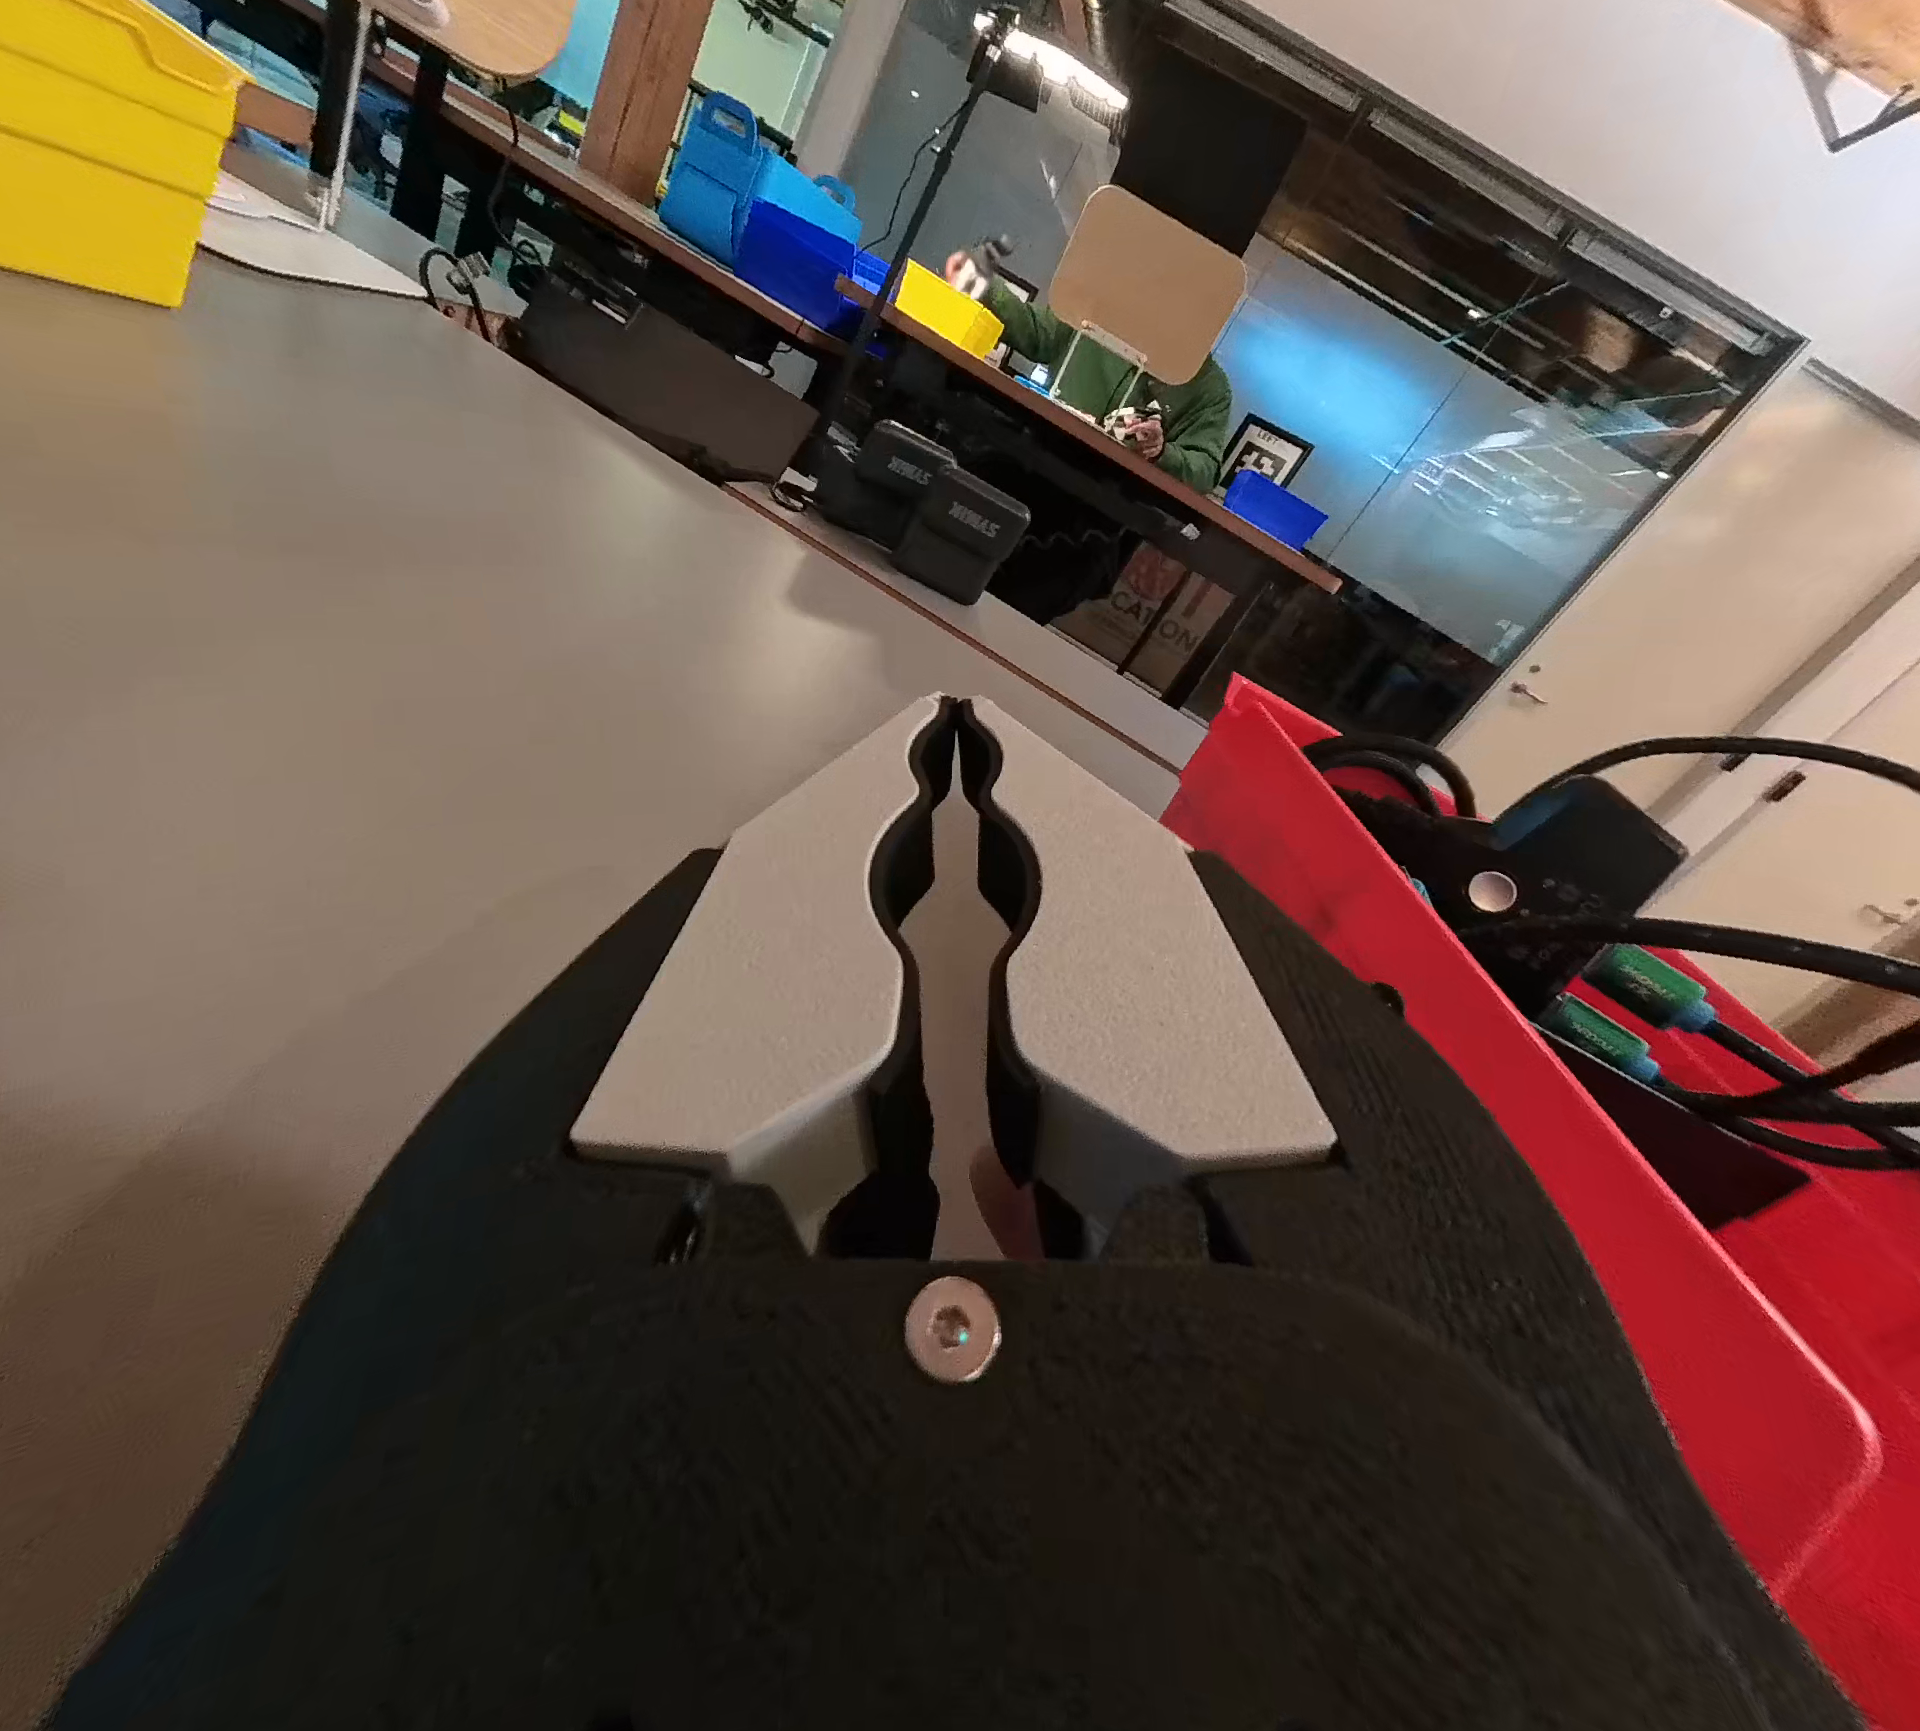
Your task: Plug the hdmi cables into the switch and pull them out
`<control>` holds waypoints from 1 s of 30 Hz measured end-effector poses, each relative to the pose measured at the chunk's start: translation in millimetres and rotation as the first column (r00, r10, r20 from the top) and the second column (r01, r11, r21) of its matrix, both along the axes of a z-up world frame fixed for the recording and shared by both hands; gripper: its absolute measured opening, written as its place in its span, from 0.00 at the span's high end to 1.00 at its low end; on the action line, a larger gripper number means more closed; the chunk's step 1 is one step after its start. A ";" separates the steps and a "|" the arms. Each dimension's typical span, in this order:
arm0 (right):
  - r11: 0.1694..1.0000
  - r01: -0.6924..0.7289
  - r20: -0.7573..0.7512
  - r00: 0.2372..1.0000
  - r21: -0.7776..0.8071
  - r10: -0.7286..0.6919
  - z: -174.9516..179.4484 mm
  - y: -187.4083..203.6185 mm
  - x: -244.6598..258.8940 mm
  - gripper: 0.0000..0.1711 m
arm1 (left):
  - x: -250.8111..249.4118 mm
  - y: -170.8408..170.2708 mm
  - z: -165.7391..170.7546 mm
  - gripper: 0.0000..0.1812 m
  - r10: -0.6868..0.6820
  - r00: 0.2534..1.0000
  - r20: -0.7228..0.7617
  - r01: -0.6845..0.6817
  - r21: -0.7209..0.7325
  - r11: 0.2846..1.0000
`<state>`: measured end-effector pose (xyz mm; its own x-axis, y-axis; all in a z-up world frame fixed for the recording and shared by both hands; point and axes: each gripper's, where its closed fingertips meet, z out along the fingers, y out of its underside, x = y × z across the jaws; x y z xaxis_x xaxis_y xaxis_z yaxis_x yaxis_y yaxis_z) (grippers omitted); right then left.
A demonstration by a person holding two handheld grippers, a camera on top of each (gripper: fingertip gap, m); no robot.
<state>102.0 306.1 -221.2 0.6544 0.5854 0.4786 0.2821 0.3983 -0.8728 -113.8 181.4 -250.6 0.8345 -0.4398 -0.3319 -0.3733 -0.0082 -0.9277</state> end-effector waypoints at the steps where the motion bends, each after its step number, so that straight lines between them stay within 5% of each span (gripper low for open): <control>1: 1.000 0.005 0.006 1.000 0.007 -0.005 -0.2 0.0 -0.2 1.00 | 0.7 -0.1 -0.3 1.00 -0.004 1.000 -0.001 0.004 0.001 1.000; 20: 0.997 0.065 0.046 0.997 0.040 -0.066 -2.9 5.4 3.3 1.00 | -3.0 6.6 0.0 1.00 0.071 0.996 -0.047 -0.069 0.040 0.997; 25: 0.998 0.052 0.053 0.997 0.044 -0.054 -3.4 4.3 1.4 1.00 | -26.2 -0.5 52.1 1.00 0.234 0.967 -0.101 -0.228 0.063 0.972; 30: 0.998 0.037 0.064 0.997 0.051 -0.040 -4.3 2.6 -1.8 0.99 | -93.2 -22.2 74.7 0.59 0.441 0.896 -0.048 -0.443 -0.150 0.884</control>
<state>100.2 308.7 -225.5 0.6426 0.5351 0.5485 0.3534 0.4282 -0.8317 -207.0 159.2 -175.9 0.9506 -0.0724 -0.3017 -0.3088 -0.3162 -0.8970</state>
